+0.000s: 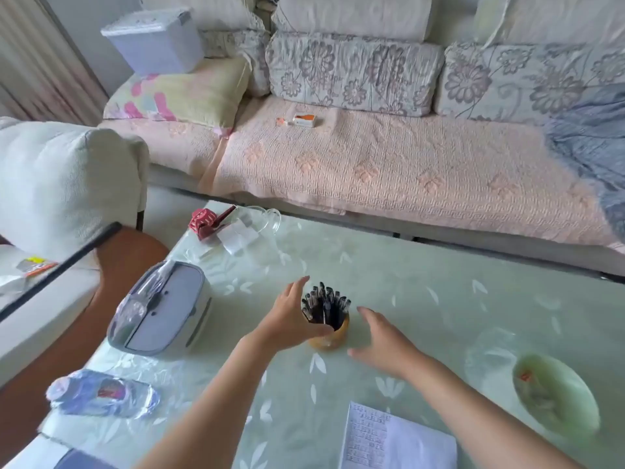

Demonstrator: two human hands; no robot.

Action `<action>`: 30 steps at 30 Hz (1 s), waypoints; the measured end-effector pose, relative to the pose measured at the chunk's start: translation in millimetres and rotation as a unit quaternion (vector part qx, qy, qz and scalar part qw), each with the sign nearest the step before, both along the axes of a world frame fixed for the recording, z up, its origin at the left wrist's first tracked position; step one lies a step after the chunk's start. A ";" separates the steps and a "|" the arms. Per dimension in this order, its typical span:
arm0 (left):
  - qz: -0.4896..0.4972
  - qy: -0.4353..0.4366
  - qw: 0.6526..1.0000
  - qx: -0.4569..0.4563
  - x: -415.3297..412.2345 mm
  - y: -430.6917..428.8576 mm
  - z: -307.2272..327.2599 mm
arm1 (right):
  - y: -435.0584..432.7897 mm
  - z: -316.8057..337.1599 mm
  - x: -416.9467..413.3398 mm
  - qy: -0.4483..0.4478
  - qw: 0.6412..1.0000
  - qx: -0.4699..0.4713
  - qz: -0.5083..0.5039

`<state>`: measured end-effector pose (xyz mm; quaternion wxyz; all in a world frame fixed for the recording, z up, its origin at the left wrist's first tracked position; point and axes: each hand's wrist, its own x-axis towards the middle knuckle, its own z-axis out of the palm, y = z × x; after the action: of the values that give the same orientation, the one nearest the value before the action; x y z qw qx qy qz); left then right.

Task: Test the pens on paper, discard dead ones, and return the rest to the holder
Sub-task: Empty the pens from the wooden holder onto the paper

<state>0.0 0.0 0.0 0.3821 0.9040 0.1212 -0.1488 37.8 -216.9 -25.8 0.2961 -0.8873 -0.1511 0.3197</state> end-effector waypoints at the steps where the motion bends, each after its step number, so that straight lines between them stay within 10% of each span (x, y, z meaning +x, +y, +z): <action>1: 0.002 -0.016 1.000 -0.015 0.6 -4.1 -9.5 | 3.6 -14.1 -0.5 -0.009 1.000 0.023 -0.010; 15: 0.052 -0.215 0.974 -0.046 -10.6 -16.1 -94.4 | 39.4 -130.1 -7.2 -0.129 0.938 0.300 -0.118; 30: -0.056 -0.286 0.954 -0.074 -137.5 -103.1 -74.3 | -82.7 -84.6 -134.5 -0.166 0.935 0.290 -0.119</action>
<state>-137.5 -103.1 -74.3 0.4572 0.8834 -0.0556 0.0864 -96.7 -299.5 -110.4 0.5469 -0.8149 -0.1776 0.0727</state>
